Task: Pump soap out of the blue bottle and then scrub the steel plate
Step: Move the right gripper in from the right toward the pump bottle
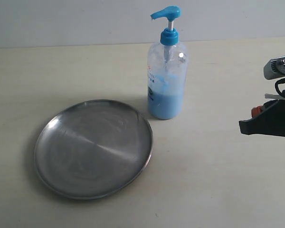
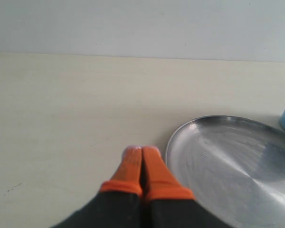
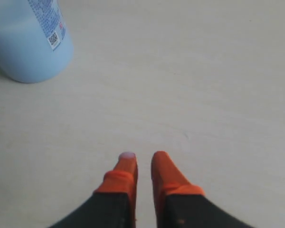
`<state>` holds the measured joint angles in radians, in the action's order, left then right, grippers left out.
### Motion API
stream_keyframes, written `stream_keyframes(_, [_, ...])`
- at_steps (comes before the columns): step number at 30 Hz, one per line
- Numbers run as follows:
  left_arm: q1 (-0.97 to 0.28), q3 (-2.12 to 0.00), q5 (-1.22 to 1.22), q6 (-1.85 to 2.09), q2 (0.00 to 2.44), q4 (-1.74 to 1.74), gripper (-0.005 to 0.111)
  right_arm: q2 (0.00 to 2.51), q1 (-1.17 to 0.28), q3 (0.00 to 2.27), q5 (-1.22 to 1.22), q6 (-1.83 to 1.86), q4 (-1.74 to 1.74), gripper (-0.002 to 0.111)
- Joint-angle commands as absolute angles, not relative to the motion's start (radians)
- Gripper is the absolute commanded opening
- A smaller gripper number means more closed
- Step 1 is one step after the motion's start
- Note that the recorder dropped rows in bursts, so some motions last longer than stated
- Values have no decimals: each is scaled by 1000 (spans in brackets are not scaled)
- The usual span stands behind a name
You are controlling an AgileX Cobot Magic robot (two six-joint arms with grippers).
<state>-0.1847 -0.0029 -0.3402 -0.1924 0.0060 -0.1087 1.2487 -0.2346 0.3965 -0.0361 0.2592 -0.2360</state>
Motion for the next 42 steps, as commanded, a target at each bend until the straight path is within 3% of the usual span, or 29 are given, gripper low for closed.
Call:
stream_keyframes(1, [-183, 0, -333, -195, 0, -109, 0, 1252, -238, 406, -17, 261, -236, 29])
stream_keyframes(8, [-183, 0, -333, -195, 0, -109, 0, 1252, -238, 406, -17, 261, -236, 58])
stream_keyframes(14, [-183, 0, -333, -195, 0, -109, 0, 1252, -238, 406, -13, 261, -236, 73])
stream_keyframes(35, [-183, 0, -333, -195, 0, -109, 0, 1252, -238, 406, 0, 261, -236, 75])
stream_keyframes(42, [-183, 0, -333, -195, 0, -109, 0, 1252, -238, 406, 0, 261, -236, 91])
